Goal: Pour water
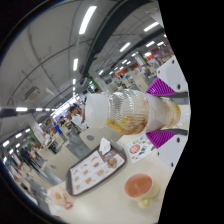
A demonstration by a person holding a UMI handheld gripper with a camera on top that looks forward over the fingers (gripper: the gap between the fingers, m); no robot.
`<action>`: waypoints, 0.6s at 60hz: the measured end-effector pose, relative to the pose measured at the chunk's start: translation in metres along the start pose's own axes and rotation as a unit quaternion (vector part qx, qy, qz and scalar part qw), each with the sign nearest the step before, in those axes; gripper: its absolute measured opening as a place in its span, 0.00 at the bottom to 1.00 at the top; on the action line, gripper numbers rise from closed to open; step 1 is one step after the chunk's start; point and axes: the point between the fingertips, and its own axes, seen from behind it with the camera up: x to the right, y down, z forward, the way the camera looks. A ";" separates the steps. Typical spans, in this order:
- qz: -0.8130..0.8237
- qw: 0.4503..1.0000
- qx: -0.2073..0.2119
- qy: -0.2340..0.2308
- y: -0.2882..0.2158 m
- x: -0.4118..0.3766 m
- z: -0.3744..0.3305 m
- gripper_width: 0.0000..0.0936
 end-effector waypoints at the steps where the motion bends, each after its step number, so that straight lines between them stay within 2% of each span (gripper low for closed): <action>1: 0.028 1.000 0.000 -0.009 0.002 0.000 0.000 0.44; 7: 0.188 0.979 -0.003 -0.076 0.014 -0.013 0.006 0.44; 15: 0.315 0.940 -0.016 -0.128 0.037 -0.044 0.017 0.44; 23: 0.348 0.925 -0.021 -0.152 0.066 -0.074 0.030 0.45; 35: 0.396 0.901 -0.061 -0.169 0.117 -0.115 0.043 0.47; 36: 0.403 0.898 -0.051 -0.167 0.117 -0.108 0.046 0.46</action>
